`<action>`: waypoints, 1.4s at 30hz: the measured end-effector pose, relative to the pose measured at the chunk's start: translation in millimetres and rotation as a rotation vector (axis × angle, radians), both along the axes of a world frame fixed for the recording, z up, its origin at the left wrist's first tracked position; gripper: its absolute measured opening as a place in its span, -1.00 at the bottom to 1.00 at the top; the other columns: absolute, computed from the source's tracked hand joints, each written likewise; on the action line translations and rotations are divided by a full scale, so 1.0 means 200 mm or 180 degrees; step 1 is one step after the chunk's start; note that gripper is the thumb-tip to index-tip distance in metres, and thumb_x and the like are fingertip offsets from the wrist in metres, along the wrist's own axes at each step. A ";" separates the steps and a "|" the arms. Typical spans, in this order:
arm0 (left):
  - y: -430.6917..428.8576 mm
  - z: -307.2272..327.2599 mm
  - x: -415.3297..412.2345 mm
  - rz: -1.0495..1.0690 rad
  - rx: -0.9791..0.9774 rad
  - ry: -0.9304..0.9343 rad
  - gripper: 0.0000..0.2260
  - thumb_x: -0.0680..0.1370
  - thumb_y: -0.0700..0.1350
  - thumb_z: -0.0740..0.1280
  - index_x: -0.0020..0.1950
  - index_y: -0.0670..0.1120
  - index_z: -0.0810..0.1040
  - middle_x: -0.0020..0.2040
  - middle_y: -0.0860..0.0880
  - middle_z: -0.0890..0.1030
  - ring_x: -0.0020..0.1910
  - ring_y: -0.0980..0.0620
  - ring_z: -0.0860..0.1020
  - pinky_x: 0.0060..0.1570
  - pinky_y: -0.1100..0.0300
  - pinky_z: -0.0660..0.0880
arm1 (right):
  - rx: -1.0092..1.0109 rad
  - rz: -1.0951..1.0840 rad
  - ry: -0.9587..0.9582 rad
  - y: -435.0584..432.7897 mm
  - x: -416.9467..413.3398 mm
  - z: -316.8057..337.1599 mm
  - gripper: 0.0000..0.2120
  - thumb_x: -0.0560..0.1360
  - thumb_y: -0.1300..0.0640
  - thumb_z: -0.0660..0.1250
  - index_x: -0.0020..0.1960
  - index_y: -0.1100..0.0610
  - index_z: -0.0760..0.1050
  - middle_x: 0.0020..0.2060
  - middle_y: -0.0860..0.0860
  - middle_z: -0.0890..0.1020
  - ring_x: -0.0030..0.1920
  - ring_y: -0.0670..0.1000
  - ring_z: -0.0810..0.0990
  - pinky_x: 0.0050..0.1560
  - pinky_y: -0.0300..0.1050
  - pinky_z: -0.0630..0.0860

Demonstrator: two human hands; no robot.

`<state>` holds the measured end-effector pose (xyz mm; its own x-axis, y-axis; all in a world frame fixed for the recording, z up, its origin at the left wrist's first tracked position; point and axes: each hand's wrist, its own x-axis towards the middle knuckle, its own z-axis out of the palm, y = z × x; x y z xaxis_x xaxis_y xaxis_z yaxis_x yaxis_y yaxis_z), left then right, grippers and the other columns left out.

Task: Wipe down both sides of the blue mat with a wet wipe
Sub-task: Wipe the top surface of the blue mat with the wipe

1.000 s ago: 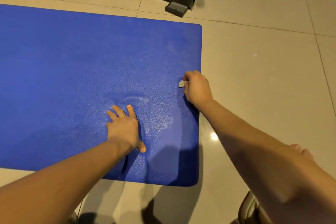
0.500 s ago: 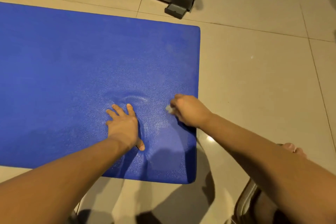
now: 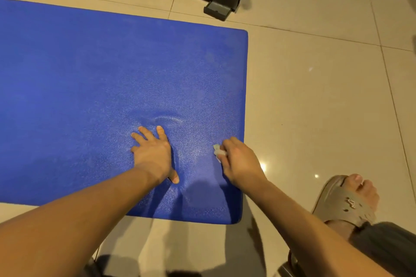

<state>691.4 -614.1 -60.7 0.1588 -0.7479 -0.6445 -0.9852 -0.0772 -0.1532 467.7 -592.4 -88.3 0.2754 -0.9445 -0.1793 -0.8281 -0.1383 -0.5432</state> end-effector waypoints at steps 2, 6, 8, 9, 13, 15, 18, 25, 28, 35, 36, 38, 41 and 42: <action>0.00 0.00 0.00 -0.0011 0.0003 -0.0007 0.46 0.09 0.36 0.63 0.62 -0.19 -0.25 0.56 -0.47 -0.08 0.53 -0.53 0.00 0.38 -0.29 0.36 | -0.0159 -0.0228 -0.0020 -0.10 -0.02 -0.01 -0.87 0.61 0.07 0.28 0.05 0.14 0.46 -0.06 0.12 0.59 -0.10 0.22 0.55 -0.13 0.06 0.47; 0.01 0.02 0.01 -0.0045 -0.0042 -0.0002 0.46 0.09 0.38 0.61 0.62 -0.19 -0.24 0.55 -0.47 -0.07 0.53 -0.52 0.01 0.38 -0.27 0.37 | -0.0278 -0.0541 0.0105 -0.32 -0.03 0.00 -0.89 0.60 0.12 0.30 -0.01 0.17 0.51 -0.08 0.14 0.59 -0.11 0.22 0.56 -0.19 -0.03 0.35; 0.01 0.01 0.01 -0.0061 -0.0062 0.0014 0.46 0.09 0.39 0.61 0.62 -0.19 -0.24 0.55 -0.48 -0.06 0.53 -0.52 0.02 0.37 -0.27 0.38 | -0.0268 -0.0612 0.0118 -0.25 -0.05 -0.02 -0.87 0.60 0.14 0.29 -0.11 0.16 0.50 -0.13 0.13 0.57 -0.14 0.20 0.55 -0.20 -0.04 0.31; 0.01 0.01 0.01 -0.0069 -0.0072 0.0015 0.46 0.08 0.39 0.60 0.62 -0.19 -0.23 0.54 -0.48 -0.06 0.52 -0.52 0.02 0.37 -0.27 0.39 | -0.0245 -0.0644 0.0086 -0.17 -0.06 -0.01 -0.83 0.60 0.14 0.28 -0.15 0.14 0.48 -0.17 0.10 0.56 -0.16 0.19 0.55 -0.20 -0.04 0.32; 0.02 0.01 0.01 -0.0074 -0.0098 0.0003 0.48 0.06 0.41 0.59 0.62 -0.19 -0.23 0.54 -0.49 -0.05 0.52 -0.53 0.03 0.35 -0.26 0.40 | -0.0147 0.0022 -0.0206 0.20 -0.08 0.02 -0.81 0.62 0.11 0.27 -0.17 0.06 0.41 -0.21 0.01 0.49 -0.23 0.12 0.51 -0.22 -0.03 0.40; 0.02 0.02 0.01 -0.0085 -0.0099 -0.0022 0.47 0.06 0.41 0.59 0.62 -0.19 -0.23 0.54 -0.49 -0.04 0.52 -0.53 0.03 0.36 -0.25 0.39 | -0.0317 0.0233 -0.0051 0.15 -0.12 0.00 -0.82 0.64 0.06 0.26 -0.14 0.07 0.44 -0.18 0.02 0.48 -0.21 0.10 0.50 -0.23 -0.03 0.44; 0.02 0.02 0.01 -0.0096 -0.0070 -0.0035 0.47 0.07 0.42 0.58 0.62 -0.19 -0.24 0.55 -0.48 -0.05 0.53 -0.51 0.03 0.37 -0.25 0.38 | -0.0596 -0.0230 0.0261 -0.07 -0.12 -0.04 -0.80 0.63 0.02 0.27 -0.12 0.07 0.51 -0.15 0.02 0.51 -0.16 0.10 0.53 -0.24 -0.10 0.32; 0.01 0.02 0.01 -0.0042 -0.0055 -0.0053 0.47 0.07 0.40 0.60 0.63 -0.17 -0.24 0.56 -0.46 -0.06 0.54 -0.50 0.02 0.38 -0.25 0.37 | -0.0492 -0.0067 -0.0105 0.29 -0.07 -0.02 -0.79 0.61 0.16 0.32 -0.20 0.10 0.45 -0.23 0.02 0.48 -0.21 0.09 0.47 -0.22 -0.03 0.41; 0.00 0.03 0.00 -0.0027 -0.0026 -0.0057 0.48 0.06 0.38 0.61 0.62 -0.18 -0.25 0.55 -0.47 -0.07 0.53 -0.51 0.01 0.38 -0.26 0.37 | -0.0714 0.0625 -0.0017 0.33 -0.11 -0.03 -0.77 0.52 0.21 0.44 -0.26 0.10 0.46 -0.29 0.02 0.46 -0.29 0.08 0.47 -0.33 -0.03 0.41; 0.01 0.03 0.01 -0.0039 -0.0029 -0.0048 0.47 0.07 0.39 0.61 0.62 -0.17 -0.25 0.56 -0.46 -0.07 0.54 -0.50 0.00 0.38 -0.26 0.37 | -0.0634 -0.0362 0.0018 0.15 -0.09 -0.04 -0.83 0.62 0.15 0.30 -0.15 0.13 0.47 -0.23 0.08 0.52 -0.21 0.15 0.49 -0.22 0.01 0.39; 0.01 0.02 0.01 -0.0039 -0.0032 -0.0047 0.47 0.07 0.39 0.61 0.62 -0.17 -0.25 0.56 -0.46 -0.07 0.54 -0.50 0.00 0.38 -0.26 0.37 | -0.0594 -0.0161 -0.0096 0.26 -0.07 -0.03 -0.83 0.60 0.18 0.30 -0.17 0.13 0.46 -0.24 0.07 0.49 -0.22 0.15 0.48 -0.22 0.02 0.39; 0.00 0.02 0.01 -0.0021 -0.0055 -0.0042 0.48 0.06 0.39 0.61 0.62 -0.17 -0.24 0.55 -0.46 -0.06 0.53 -0.51 0.01 0.38 -0.27 0.37 | -0.0453 0.0313 -0.0191 0.48 -0.04 -0.02 -0.87 0.55 0.21 0.31 -0.18 0.11 0.45 -0.25 0.04 0.46 -0.25 0.14 0.47 -0.28 0.03 0.37; 0.01 0.01 0.00 -0.0046 -0.0054 -0.0109 0.48 0.07 0.39 0.61 0.62 -0.19 -0.24 0.55 -0.47 -0.05 0.53 -0.51 0.02 0.38 -0.26 0.38 | -0.0425 0.0737 -0.0014 0.55 -0.04 -0.03 -0.91 0.48 0.20 0.41 -0.15 0.08 0.51 -0.26 0.01 0.46 -0.30 0.10 0.48 -0.39 -0.03 0.37; 0.00 0.01 0.00 -0.0048 -0.0055 -0.0129 0.48 0.07 0.39 0.61 0.62 -0.19 -0.25 0.55 -0.47 -0.05 0.53 -0.51 0.02 0.38 -0.26 0.38 | -0.0527 0.0789 0.0024 0.49 -0.04 -0.03 -0.86 0.43 0.23 0.45 -0.15 0.08 0.50 -0.27 0.02 0.46 -0.29 0.10 0.47 -0.39 -0.03 0.37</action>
